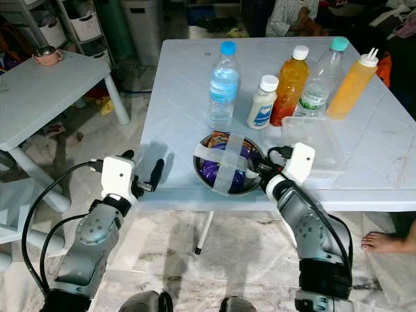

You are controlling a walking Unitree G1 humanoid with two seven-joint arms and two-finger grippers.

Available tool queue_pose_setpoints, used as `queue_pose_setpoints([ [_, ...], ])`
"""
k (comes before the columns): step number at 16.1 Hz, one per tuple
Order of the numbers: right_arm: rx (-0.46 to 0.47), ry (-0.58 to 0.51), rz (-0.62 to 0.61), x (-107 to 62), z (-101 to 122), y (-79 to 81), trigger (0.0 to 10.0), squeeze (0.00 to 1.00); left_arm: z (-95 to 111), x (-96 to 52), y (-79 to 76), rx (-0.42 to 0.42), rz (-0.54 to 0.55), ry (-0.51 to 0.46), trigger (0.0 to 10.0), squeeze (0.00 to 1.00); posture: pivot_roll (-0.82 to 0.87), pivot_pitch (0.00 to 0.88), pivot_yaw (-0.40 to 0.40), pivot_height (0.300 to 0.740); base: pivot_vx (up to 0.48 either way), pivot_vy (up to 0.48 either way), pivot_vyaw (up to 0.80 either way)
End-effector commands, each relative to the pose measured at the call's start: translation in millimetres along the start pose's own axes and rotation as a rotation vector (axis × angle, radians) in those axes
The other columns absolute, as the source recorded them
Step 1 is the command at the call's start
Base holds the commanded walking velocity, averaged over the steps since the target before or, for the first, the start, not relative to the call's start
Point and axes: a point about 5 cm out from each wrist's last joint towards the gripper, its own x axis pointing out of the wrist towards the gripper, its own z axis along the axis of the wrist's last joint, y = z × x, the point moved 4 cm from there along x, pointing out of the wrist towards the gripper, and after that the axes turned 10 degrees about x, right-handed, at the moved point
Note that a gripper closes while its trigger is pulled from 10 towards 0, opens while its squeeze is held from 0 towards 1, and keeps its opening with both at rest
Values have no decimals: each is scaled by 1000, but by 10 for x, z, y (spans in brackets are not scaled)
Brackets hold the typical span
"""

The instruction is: Restocking fridge

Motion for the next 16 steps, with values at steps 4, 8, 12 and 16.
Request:
queue_pose_setpoints([
  [4,-176,-25,-49,-24,-29,-82,10000,0,11,-8,10,15,7,-1,10000,0,15,63,31,740,0,0,0],
  [8,-179,4,-56,0,-106,-152,10000,0,16,2,10,18,6,-3,10000,0,18,61,32,740,0,0,0],
  [12,-153,74,-81,21,-265,-225,10000,0,19,5,0,19,3,-4,10000,0,19,61,30,740,0,0,0],
  [16,-134,60,-67,30,-267,-225,0,0,20,0,-1,20,5,-4,10000,0,19,62,32,740,0,0,0],
])
